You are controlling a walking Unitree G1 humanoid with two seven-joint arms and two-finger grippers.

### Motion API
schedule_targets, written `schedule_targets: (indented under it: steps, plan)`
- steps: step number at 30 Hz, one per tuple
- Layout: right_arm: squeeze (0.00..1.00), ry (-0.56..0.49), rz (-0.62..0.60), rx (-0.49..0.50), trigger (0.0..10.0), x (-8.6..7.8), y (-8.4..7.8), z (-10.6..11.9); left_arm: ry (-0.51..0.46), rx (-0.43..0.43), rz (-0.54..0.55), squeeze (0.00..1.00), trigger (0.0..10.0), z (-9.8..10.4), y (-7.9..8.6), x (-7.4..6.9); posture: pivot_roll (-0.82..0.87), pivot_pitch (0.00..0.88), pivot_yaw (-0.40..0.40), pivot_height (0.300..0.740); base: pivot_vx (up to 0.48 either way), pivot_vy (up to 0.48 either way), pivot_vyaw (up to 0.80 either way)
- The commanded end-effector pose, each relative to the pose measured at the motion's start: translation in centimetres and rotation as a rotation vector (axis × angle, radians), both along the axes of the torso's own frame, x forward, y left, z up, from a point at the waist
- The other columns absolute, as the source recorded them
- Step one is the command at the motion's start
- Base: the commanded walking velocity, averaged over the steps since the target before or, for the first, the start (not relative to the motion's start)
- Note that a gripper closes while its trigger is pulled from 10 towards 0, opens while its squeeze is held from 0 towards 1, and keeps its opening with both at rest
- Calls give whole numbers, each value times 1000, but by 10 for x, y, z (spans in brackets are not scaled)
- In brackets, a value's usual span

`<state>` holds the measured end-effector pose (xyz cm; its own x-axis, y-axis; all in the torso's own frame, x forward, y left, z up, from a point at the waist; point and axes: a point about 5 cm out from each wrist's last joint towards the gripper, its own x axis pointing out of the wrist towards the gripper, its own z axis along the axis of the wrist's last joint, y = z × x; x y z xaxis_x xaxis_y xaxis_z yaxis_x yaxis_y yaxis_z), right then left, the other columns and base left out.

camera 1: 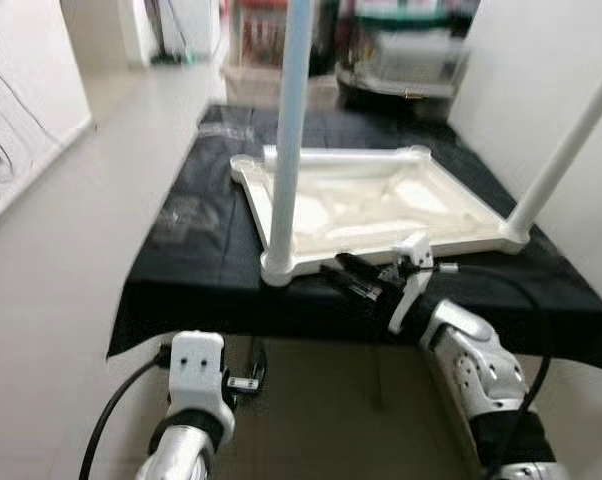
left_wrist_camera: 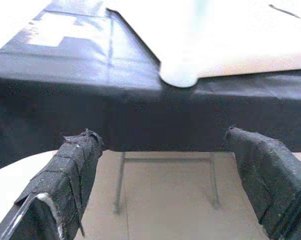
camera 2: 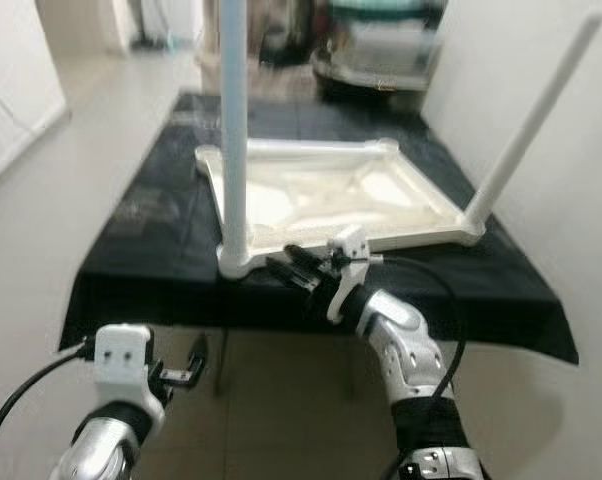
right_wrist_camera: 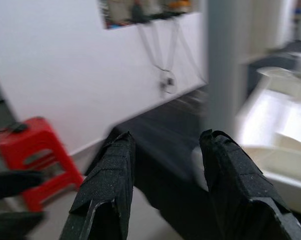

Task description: Building children table

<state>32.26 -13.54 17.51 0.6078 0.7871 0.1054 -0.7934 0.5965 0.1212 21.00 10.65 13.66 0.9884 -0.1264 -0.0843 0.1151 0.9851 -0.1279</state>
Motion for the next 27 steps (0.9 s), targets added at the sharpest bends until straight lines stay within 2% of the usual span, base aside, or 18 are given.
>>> schedule_targets:
  steps: [1,3,4,5,6,7,8,10,11,13,15,16,20,23,25,27]
  plan:
    - [0,-5,29,27,10000,-1,6,3,3,-14,4,0,10000,-2,0,1,95,0,-91,740,0,0,0]
    - [0,-62,-55,70,10000,14,25,16,-17,13,37,0,10000,-2,6,3,114,0,-103,740,0,0,0]
    - [0,-62,-55,70,10000,14,25,16,-17,13,37,0,10000,-2,6,3,114,0,-103,740,0,0,0]
    - [0,-90,-86,85,10000,18,38,23,-22,20,51,0,10000,-3,9,4,119,0,-101,740,0,0,0]
    - [0,-90,-86,85,10000,18,38,23,-22,20,51,0,10000,-3,9,4,119,0,-101,740,0,0,0]
    - [0,-112,-104,93,10000,21,49,28,-25,28,60,0,10000,-3,12,4,119,0,-101,740,0,0,0]
    - [0,-112,-104,93,10000,21,49,28,-25,28,60,0,10000,-3,12,4,119,0,-101,740,0,0,0]
    - [0,-118,-157,101,10000,26,65,32,-35,42,80,0,10000,-3,16,5,125,0,-105,740,0,0,0]
    - [0,-118,-157,101,10000,26,65,32,-35,42,80,0,10000,-3,16,5,125,0,-105,740,0,0,0]
    - [0,-104,-207,90,10000,29,77,32,-42,48,100,0,10000,-4,19,5,130,0,-109,740,0,0,0]
    - [0,-104,-207,90,10000,29,77,32,-42,48,100,0,10000,-4,19,5,130,0,-109,740,0,0,0]
    - [0,-98,-198,91,10000,29,85,34,-43,48,105,0,10000,-4,20,6,129,0,-108,740,0,0,0]
    - [0,-93,-184,94,10000,27,90,35,-46,48,108,0,10000,-4,21,6,129,0,-109,740,0,0,0]
    - [0,-91,-144,89,10000,28,106,40,-49,48,109,0,10000,-3,20,5,131,0,-113,740,0,0,0]
    - [0,-93,-144,78,10000,35,121,49,-60,52,107,0,10000,1,18,0,129,37,-119,740,0,0,0]
    - [0,-94,-147,72,10000,37,125,52,-64,53,106,0,10000,3,17,-2,128,44,-122,740,0,0,0]
